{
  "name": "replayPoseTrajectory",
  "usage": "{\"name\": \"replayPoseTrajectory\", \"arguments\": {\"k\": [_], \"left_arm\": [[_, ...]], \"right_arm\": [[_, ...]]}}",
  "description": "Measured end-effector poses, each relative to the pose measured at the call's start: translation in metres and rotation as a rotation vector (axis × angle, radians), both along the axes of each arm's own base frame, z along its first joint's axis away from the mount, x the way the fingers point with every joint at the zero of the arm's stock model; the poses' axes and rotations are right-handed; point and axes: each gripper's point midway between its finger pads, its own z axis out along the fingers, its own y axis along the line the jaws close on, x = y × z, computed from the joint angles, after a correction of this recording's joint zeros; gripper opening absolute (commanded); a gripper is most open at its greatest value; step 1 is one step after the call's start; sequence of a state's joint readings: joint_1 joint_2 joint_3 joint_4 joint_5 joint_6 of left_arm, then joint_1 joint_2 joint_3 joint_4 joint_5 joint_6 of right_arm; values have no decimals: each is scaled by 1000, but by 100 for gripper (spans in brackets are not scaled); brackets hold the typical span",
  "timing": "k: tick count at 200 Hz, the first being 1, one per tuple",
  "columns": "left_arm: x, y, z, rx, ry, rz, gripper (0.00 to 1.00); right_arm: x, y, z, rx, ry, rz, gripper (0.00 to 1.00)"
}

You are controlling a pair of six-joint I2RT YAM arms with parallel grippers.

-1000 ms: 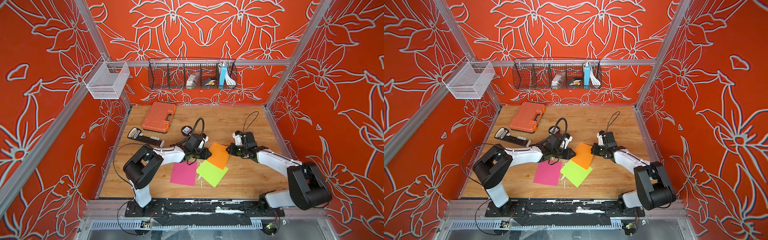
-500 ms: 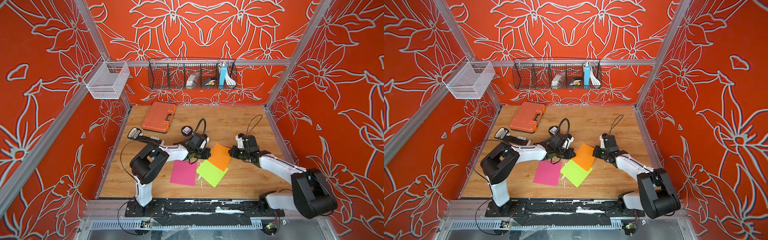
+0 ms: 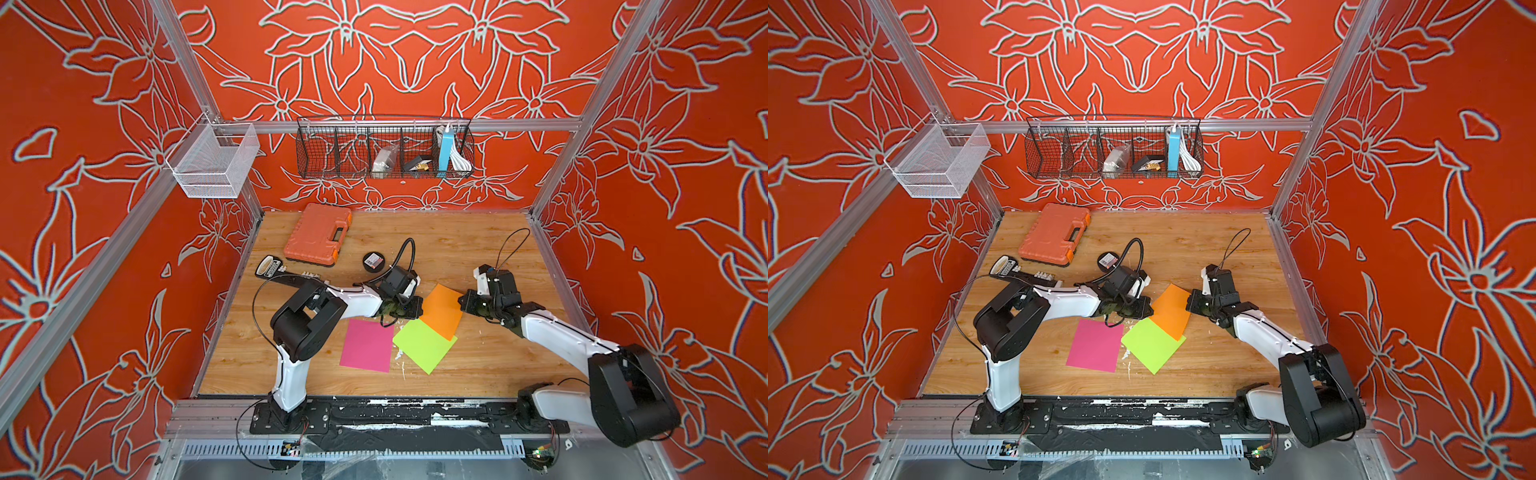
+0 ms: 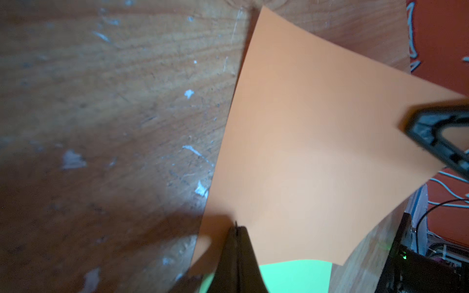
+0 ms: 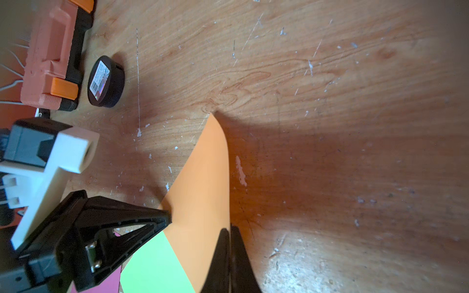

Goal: Fold the square paper diagonally
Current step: Fold the paper at the center of the board.

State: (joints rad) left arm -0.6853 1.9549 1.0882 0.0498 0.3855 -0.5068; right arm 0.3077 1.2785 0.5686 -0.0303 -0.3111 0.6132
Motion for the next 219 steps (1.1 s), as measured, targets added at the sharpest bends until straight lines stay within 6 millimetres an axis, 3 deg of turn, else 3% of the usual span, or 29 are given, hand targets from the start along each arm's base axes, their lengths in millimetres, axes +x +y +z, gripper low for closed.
{"name": "replayPoseTrajectory", "arguments": {"k": [219], "left_arm": [[0,-2,0,-3,4,-4,0]], "right_arm": [[-9,73,-20,-34,68,220,1]]}}
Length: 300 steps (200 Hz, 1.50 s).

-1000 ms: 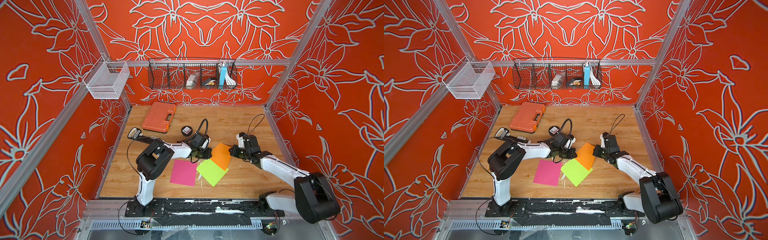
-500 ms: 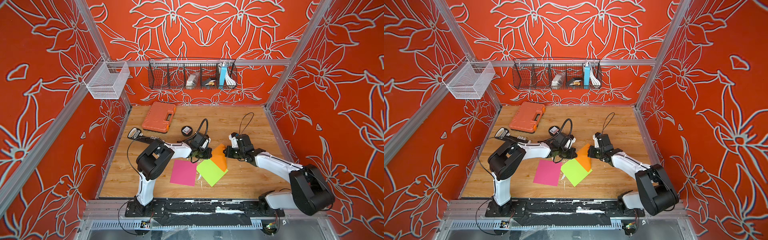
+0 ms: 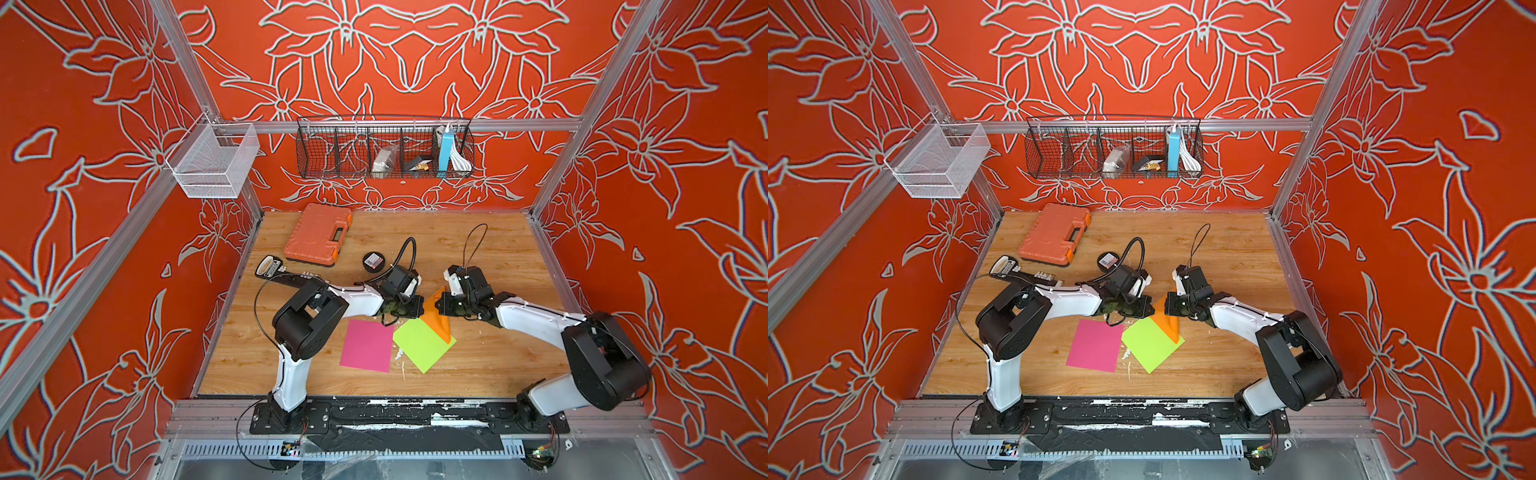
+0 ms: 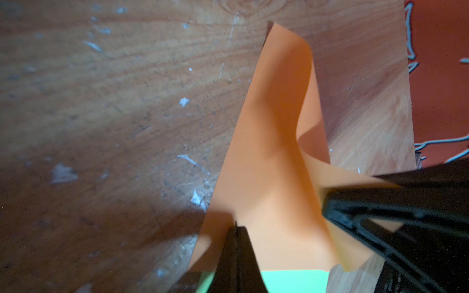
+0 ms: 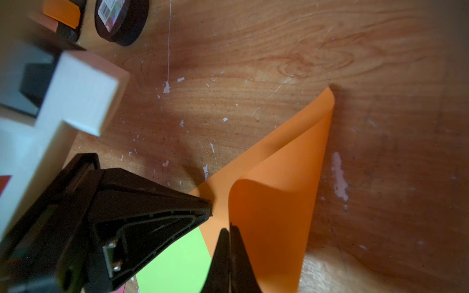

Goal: Fold the square paper diagonally
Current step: Fold the paper at the center of the board.

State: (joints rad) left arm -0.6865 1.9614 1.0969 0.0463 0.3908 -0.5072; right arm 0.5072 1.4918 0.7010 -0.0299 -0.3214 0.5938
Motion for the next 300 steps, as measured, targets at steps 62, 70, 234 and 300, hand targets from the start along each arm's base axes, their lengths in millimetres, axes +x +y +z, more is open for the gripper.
{"name": "replayPoseTrajectory", "arguments": {"k": [62,70,234,300], "left_arm": [[0,0,0,0,0,-1,0],[0,0,0,0,0,-1,0],[-1,-1,0,-2,3,-4,0],[-1,-1,0,-2,3,-4,0]], "right_arm": [[-3,10,-12,-5,27,7,2],[-2,11,-13,-6,31,8,2],[1,20,-19,-20,43,4,2],[0,21,-23,-29,51,7,3]]}}
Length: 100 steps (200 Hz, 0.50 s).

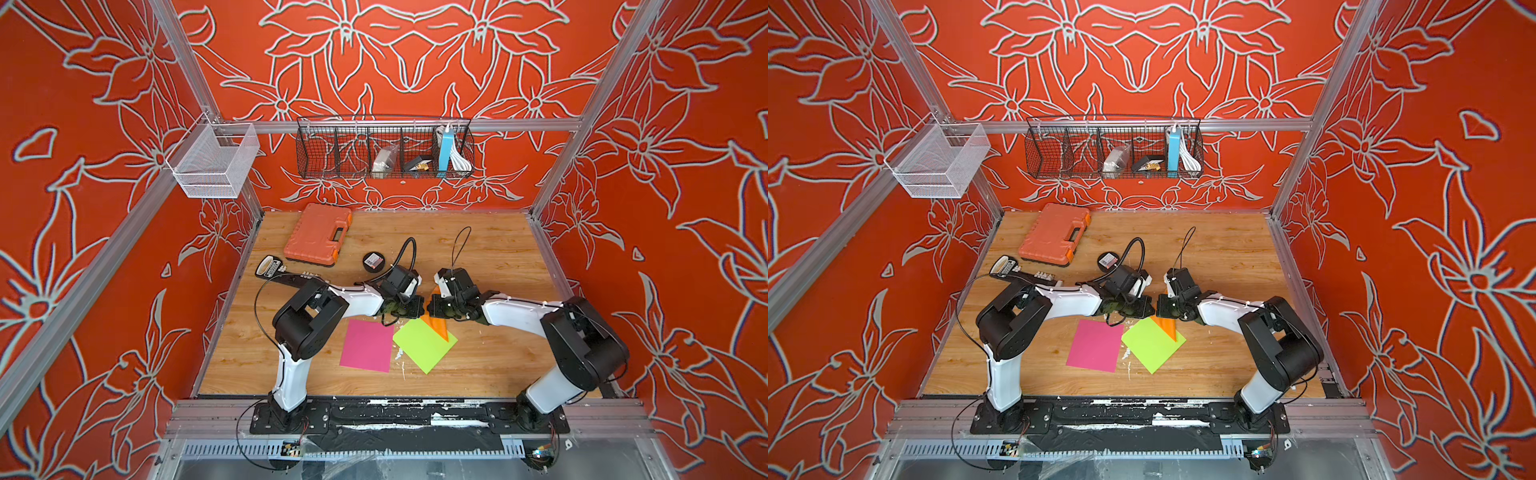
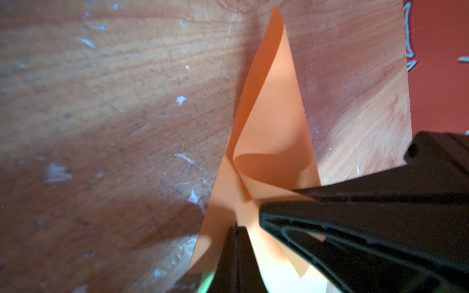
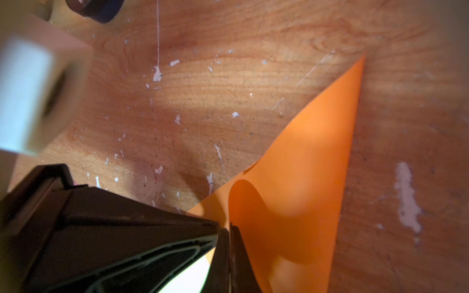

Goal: Fold the square paper diagonally
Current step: Fold the paper at the center of the board.

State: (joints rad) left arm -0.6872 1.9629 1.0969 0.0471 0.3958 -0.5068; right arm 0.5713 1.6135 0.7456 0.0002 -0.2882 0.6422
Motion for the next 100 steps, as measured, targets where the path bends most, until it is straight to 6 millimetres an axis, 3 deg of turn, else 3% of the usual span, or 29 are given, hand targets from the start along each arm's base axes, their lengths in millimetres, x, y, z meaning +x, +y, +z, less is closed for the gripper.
{"name": "replayPoseTrajectory", "arguments": {"k": [100], "left_arm": [[0,0,0,-1,1,-1,0]], "right_arm": [[2,2,-4,-8,8,1,6]]}}
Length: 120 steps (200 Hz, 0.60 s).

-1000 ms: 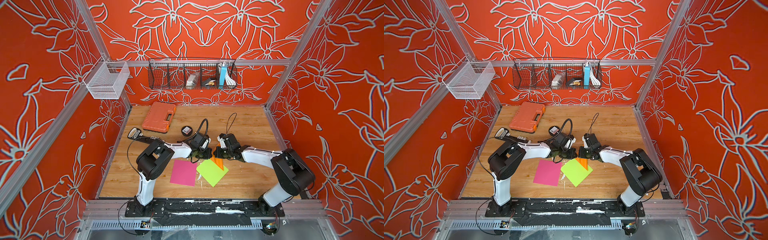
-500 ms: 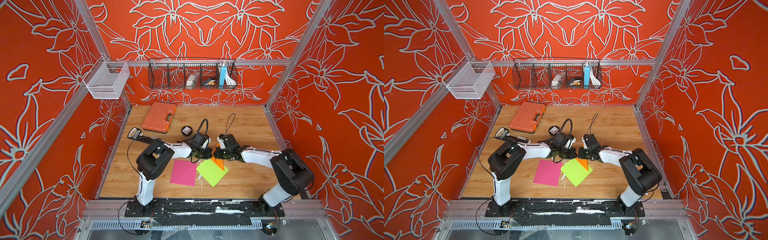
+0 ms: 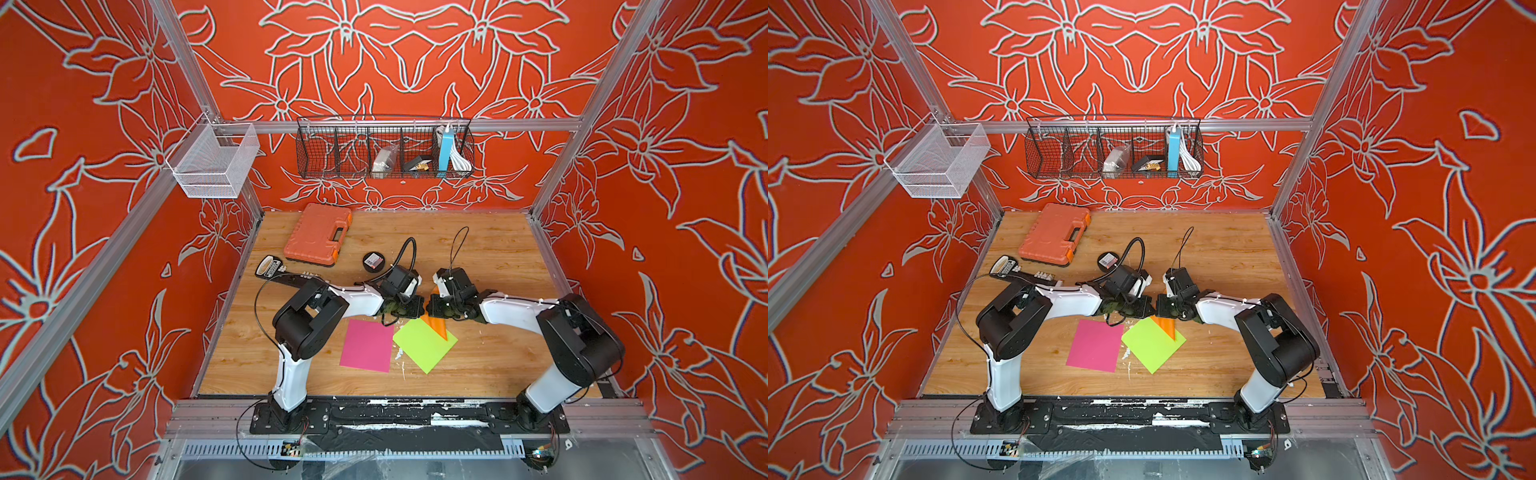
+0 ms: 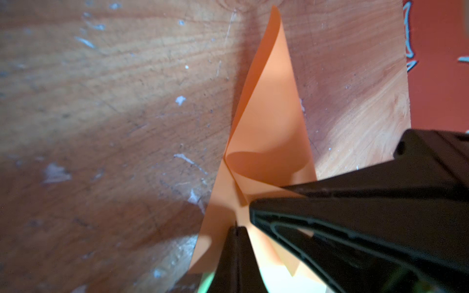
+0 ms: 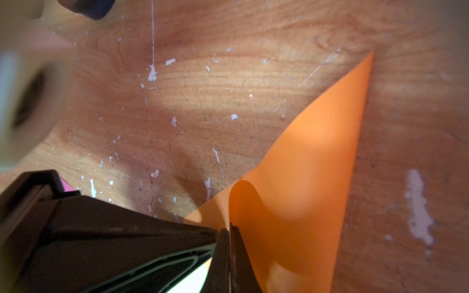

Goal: Fold the square paper diagonally
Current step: Fold the paper at the center of the board.

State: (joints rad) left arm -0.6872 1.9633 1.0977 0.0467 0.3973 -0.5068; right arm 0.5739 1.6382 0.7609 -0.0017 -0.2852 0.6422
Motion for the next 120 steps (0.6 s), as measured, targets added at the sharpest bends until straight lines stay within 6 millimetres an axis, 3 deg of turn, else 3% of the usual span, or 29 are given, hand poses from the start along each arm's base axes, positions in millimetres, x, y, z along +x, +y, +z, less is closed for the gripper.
{"name": "replayPoseTrajectory", "arguments": {"k": [53,120], "left_arm": [[0,0,0,0,0,0,0],[0,0,0,1,5,3,0]], "right_arm": [[-1,1,-3,-4,7,2,13],[8,1,1,5,-15,-37,38]]}}
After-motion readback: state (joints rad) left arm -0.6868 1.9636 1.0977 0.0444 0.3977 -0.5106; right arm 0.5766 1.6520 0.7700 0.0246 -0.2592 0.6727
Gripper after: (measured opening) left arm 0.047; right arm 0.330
